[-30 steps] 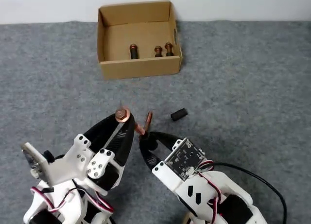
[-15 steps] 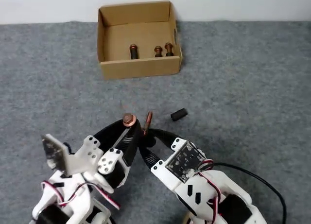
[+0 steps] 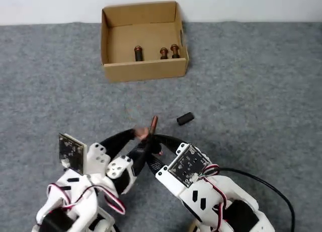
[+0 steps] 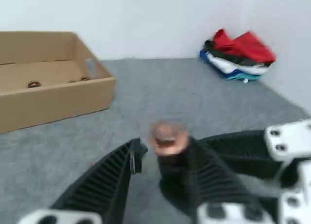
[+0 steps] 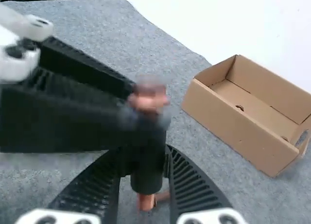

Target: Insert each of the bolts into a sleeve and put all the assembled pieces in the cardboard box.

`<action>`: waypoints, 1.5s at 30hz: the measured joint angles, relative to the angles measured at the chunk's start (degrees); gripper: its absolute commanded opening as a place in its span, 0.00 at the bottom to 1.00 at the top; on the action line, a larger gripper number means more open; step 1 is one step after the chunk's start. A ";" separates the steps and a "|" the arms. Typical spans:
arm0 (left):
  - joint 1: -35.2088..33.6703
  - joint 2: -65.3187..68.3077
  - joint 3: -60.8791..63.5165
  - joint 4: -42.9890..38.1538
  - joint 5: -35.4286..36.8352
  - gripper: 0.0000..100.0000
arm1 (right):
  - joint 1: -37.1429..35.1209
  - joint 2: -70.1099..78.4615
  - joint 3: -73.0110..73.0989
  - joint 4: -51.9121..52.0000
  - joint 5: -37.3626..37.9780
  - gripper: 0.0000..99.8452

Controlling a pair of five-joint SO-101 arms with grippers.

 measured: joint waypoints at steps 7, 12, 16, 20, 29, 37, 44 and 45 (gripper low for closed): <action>-0.35 0.09 -5.63 6.51 -1.58 0.22 | 0.35 -0.18 2.55 0.00 0.09 0.01; -8.00 0.09 -7.03 6.59 -5.27 0.09 | 2.73 -0.18 2.99 0.00 -0.35 0.01; -17.05 0.09 -4.66 6.59 -8.26 0.01 | 8.18 -0.18 2.99 0.00 -6.07 0.01; -23.91 0.09 2.29 3.78 -8.79 0.00 | 17.23 -0.09 2.99 0.00 -13.98 0.01; -31.30 0.62 20.40 -7.47 -9.14 0.00 | 31.74 0.88 -1.05 6.15 -28.22 0.01; -31.38 0.44 28.57 -10.46 -9.32 0.00 | 36.57 16.88 -16.44 13.10 -29.89 0.01; -31.38 0.70 28.66 -8.79 -9.14 0.00 | 36.66 37.01 -31.91 13.10 -30.07 0.01; -31.38 0.70 28.66 -8.35 -9.14 0.00 | 36.66 39.74 -34.11 13.10 -30.07 0.01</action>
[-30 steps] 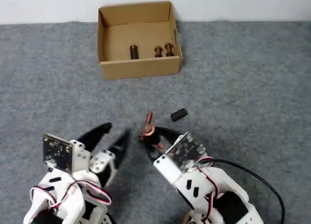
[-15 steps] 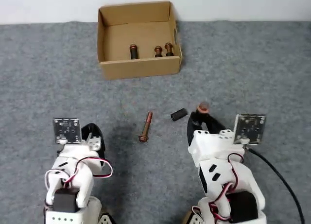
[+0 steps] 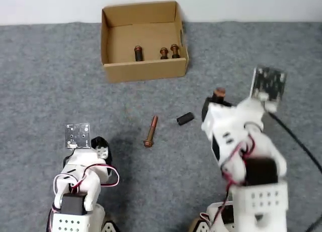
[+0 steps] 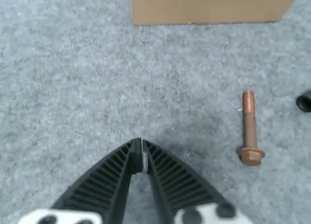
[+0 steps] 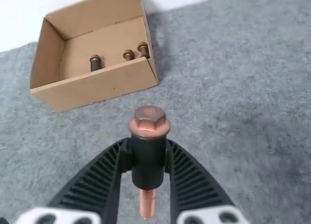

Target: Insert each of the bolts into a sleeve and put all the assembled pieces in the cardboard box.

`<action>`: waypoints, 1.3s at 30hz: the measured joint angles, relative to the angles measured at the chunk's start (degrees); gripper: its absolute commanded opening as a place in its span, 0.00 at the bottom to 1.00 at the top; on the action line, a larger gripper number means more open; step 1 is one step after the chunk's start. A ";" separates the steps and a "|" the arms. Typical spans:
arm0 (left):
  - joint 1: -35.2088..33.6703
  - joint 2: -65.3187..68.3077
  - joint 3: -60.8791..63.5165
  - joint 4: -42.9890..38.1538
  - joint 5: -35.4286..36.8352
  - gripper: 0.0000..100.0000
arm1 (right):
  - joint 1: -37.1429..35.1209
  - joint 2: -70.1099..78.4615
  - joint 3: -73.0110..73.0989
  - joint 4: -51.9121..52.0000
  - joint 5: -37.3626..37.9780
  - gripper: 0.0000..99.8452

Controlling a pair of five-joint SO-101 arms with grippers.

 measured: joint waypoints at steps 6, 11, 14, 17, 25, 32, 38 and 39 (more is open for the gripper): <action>0.00 0.00 0.00 0.53 0.00 0.00 | -0.26 14.15 -13.80 -1.76 0.00 0.01; 0.00 0.00 0.00 0.53 0.00 0.00 | -2.90 24.26 -24.88 -6.42 0.00 0.01; -0.62 0.00 0.00 0.53 -0.18 0.00 | -6.59 30.86 -29.71 -10.64 1.41 0.01; -3.34 0.00 0.00 0.44 0.00 0.00 | -8.70 36.84 -31.82 -17.14 4.04 0.01; -5.71 0.00 0.00 0.44 0.00 0.00 | -9.41 52.22 -32.09 -36.57 11.96 0.01; -5.71 0.00 0.00 0.44 0.00 0.00 | -9.41 65.93 -32.09 -53.54 18.02 0.01; -5.71 0.00 0.00 0.44 0.00 0.00 | -9.32 75.69 -32.09 -62.07 22.86 0.01; -5.71 0.00 0.00 0.44 0.00 0.00 | -9.32 76.75 -32.09 -62.86 23.47 0.01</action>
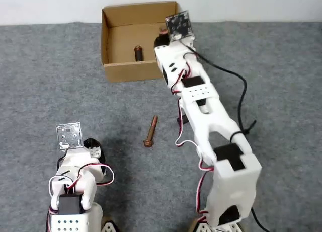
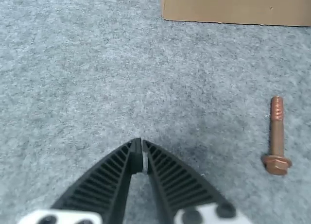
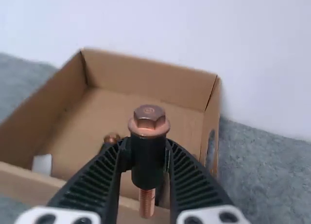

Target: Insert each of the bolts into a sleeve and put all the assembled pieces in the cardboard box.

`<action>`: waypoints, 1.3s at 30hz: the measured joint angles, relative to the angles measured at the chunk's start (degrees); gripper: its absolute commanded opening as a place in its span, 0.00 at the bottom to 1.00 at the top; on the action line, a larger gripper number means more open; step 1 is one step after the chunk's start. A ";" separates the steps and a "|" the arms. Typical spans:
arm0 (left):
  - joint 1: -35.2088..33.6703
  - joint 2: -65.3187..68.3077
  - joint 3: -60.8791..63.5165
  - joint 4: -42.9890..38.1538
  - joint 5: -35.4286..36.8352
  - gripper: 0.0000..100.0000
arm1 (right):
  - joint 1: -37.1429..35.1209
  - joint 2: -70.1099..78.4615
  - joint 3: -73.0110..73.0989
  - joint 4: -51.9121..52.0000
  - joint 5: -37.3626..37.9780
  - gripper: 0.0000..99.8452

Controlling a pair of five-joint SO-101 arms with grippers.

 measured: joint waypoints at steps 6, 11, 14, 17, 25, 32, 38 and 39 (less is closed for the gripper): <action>0.00 0.00 0.00 0.00 0.00 0.00 | -0.09 6.59 -5.71 -0.88 1.32 0.01; 0.00 0.00 0.00 0.00 0.00 0.00 | -0.09 10.73 -10.81 2.11 1.58 0.02; 0.00 0.00 0.00 0.00 0.00 0.00 | -0.09 12.66 -14.33 8.44 1.67 0.10; 0.00 0.00 0.00 0.00 0.00 0.00 | -0.09 14.15 -17.32 13.89 1.67 0.17; 0.00 0.00 0.00 0.00 0.00 0.00 | 0.00 14.15 -24.44 22.77 1.67 0.16; 0.00 0.00 0.00 0.00 0.00 0.00 | -0.09 13.19 -25.05 27.43 1.67 0.10; 0.00 0.00 0.00 0.00 0.00 0.00 | -3.60 7.65 -25.14 42.11 0.00 0.04; 0.00 0.00 0.00 0.00 0.00 0.00 | -4.13 6.95 -25.14 44.75 -1.58 0.04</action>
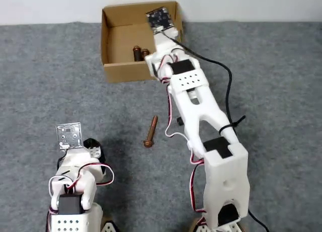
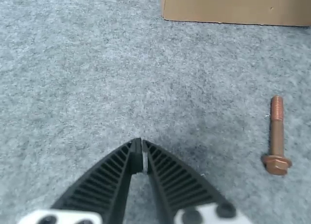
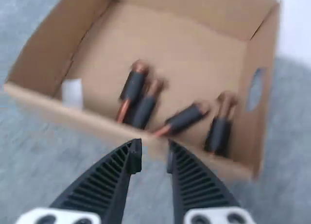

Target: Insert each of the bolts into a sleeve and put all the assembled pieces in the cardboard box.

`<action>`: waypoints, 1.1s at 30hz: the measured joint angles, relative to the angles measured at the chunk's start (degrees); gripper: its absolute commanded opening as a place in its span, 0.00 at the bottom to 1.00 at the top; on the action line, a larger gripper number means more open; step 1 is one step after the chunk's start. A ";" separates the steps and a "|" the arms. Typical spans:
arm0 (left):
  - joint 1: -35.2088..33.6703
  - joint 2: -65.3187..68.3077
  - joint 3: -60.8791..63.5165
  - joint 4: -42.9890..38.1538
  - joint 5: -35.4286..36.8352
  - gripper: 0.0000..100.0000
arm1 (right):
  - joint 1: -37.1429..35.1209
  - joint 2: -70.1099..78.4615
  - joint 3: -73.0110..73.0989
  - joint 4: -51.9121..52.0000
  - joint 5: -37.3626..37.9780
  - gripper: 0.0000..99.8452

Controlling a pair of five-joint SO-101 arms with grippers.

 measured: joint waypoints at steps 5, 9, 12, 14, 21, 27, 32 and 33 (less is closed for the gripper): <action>0.00 0.00 0.00 0.00 0.00 0.00 | -1.67 -3.08 0.00 12.84 -7.30 0.05; 0.00 0.00 0.00 0.00 0.00 0.00 | -2.64 -4.84 0.00 22.15 -11.96 0.07; 0.00 0.00 0.00 0.00 0.00 0.00 | -2.37 -5.54 0.00 28.84 -15.12 0.12; 0.00 0.00 0.00 0.00 0.00 0.00 | -2.29 -5.89 0.00 33.23 -17.32 0.14; 0.00 0.00 0.00 0.00 0.00 0.00 | -2.46 -6.24 0.00 46.15 -27.34 0.16; 0.00 0.00 0.00 0.00 0.00 0.00 | -2.55 -6.24 -0.09 47.74 -34.20 0.16; 0.00 0.00 0.00 0.00 0.00 0.00 | -2.20 -2.90 -0.09 44.13 -37.27 0.16; 0.00 0.00 0.00 0.00 0.00 0.00 | -1.85 -1.85 -0.09 43.34 -37.98 0.16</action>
